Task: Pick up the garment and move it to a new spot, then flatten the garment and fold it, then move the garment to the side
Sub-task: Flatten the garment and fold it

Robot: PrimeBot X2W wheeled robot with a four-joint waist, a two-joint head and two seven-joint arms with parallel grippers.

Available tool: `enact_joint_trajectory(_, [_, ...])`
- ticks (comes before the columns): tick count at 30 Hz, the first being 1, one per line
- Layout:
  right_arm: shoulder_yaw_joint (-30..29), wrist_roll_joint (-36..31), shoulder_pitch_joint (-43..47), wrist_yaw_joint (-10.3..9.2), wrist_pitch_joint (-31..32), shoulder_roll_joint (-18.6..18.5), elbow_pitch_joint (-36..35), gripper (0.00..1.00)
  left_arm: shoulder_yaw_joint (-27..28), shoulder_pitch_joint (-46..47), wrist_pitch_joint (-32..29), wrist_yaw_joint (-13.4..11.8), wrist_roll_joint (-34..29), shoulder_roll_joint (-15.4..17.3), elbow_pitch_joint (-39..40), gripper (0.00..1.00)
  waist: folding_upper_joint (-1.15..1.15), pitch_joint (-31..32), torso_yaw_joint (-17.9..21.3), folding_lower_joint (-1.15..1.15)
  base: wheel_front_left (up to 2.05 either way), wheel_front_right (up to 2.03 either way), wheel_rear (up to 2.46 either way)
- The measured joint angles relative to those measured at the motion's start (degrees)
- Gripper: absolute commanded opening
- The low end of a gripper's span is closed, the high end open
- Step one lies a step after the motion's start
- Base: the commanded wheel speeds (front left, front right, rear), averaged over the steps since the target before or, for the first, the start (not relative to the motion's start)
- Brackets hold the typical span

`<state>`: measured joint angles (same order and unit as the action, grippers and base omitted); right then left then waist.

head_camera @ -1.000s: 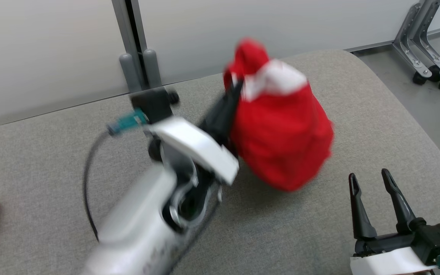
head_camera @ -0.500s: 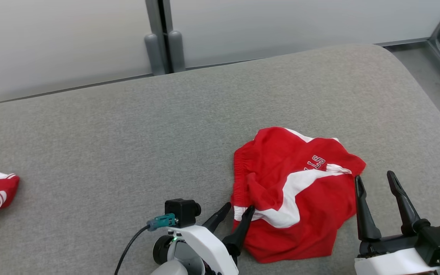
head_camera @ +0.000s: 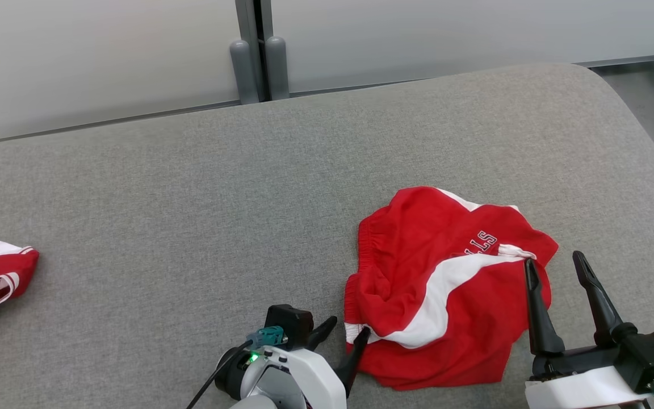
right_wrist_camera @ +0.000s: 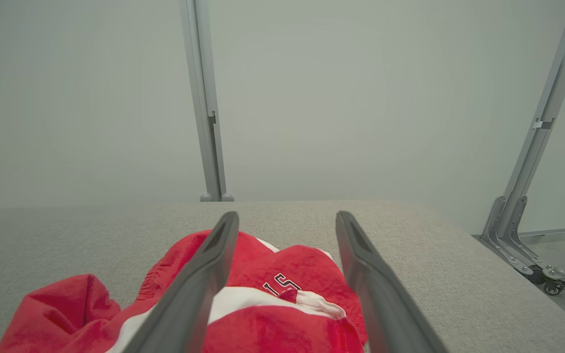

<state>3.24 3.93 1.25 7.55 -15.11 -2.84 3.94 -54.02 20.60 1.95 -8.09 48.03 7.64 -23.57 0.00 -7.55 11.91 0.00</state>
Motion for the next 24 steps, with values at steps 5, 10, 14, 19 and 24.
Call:
enact_joint_trajectory(5, [-0.1,0.2,-0.1,0.00,0.0,0.0,-0.1,1.00,-0.8,0.2,-1.4,-1.1,-0.7,0.8,1.3,0.00,0.00,-0.4,0.5,0.00,0.00,0.00,0.00])
enact_joint_trajectory(10, [-0.5,0.3,-0.1,0.00,0.0,0.0,-0.2,1.00,-0.7,0.0,-2.5,-2.9,-0.9,2.5,4.2,0.00,0.00,-0.8,0.7,0.00,0.00,0.00,0.00])
enact_joint_trajectory(14, [-0.3,0.1,-0.1,0.00,0.0,0.0,-0.2,1.00,0.0,0.0,-1.9,-5.7,-3.0,6.5,9.3,0.00,0.00,-1.1,0.0,0.00,0.00,0.00,0.00])
enact_joint_trajectory(19, [3.1,3.0,0.0,0.01,0.0,-0.5,3.7,1.00,1.6,-0.2,-2.9,-8.5,-4.6,13.3,15.2,0.00,0.00,-1.4,-1.6,0.00,0.00,0.00,0.00])
enact_joint_trajectory(24, [6.9,8.8,-1.4,0.00,0.0,-5.4,8.2,1.00,2.8,-1.5,-4.8,-9.9,-4.8,18.9,18.8,0.00,0.00,-2.6,-3.5,0.00,0.00,0.00,0.00])
